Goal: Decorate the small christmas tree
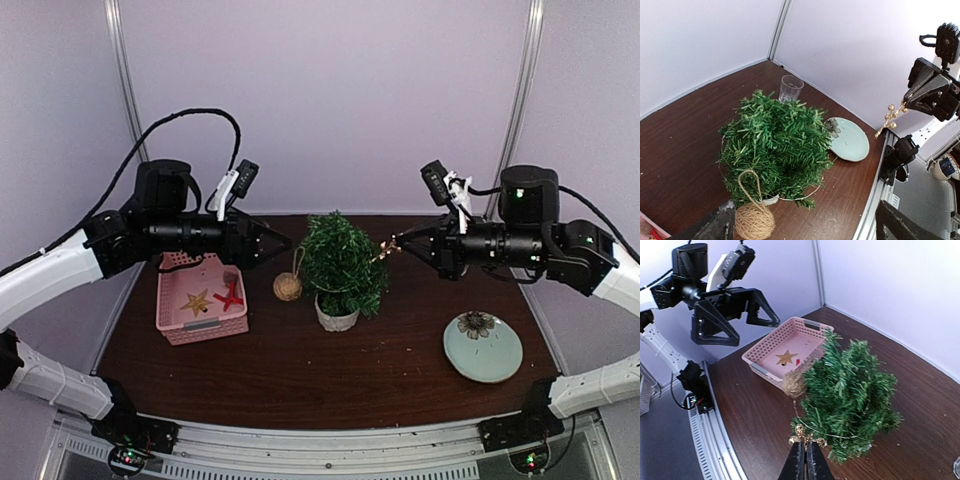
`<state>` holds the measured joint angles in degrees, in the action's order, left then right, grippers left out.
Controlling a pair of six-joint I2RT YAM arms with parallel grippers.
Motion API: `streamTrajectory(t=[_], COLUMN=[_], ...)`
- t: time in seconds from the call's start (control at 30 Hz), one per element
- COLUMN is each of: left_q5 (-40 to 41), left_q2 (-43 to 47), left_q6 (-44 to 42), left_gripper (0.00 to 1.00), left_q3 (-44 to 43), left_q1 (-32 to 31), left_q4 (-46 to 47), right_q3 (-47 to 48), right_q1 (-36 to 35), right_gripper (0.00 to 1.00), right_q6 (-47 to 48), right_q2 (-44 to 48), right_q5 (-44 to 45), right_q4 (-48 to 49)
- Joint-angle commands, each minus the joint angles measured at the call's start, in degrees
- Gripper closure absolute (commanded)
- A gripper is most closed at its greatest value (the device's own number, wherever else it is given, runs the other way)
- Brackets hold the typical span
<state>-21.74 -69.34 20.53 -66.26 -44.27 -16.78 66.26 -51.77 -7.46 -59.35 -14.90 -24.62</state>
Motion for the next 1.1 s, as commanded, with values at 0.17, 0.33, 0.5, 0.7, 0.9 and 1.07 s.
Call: streamTrajectory(t=[0.17, 0.33, 0.5, 0.7, 0.9, 1.07], left_q5=[3.1, 3.52, 4.6, 4.9, 5.14, 5.92], left_q2=[-2.04, -2.03, -1.27, -0.37, -0.65, -0.34], left_q6=[-0.01, -0.57, -0.89, -0.32, -0.15, -0.14], left_gripper=[0.02, 0.02, 0.02, 0.02, 0.02, 0.02], left_q3=[-0.59, -1.04, -0.49, 0.98, 1.31, 1.72], left_q1=[0.57, 0.68, 1.06, 2.1, 2.46, 2.52], left_q4=[1.12, 0.58, -0.19, -0.01, 0.2, 0.43], right_q3=[-6.33, -6.4, -4.65, 2.51, 11.98, 15.06], right_q1=[-0.02, 0.0, 0.01, -4.78, -10.36, -12.31], right_gripper=[1.0, 1.0, 1.0, 1.0, 1.0, 1.0], right_q6=[-3.4, -4.08, -1.97, 6.5, 14.16, 16.12], right_q2=[1.79, -1.52, -3.02, -6.12, -14.74, -19.38], right_q5=[16.35, 18.16, 15.47, 12.71, 23.02, 26.65], right_q4=[5.28, 8.23, 9.2, 1.75, -6.47, -9.62])
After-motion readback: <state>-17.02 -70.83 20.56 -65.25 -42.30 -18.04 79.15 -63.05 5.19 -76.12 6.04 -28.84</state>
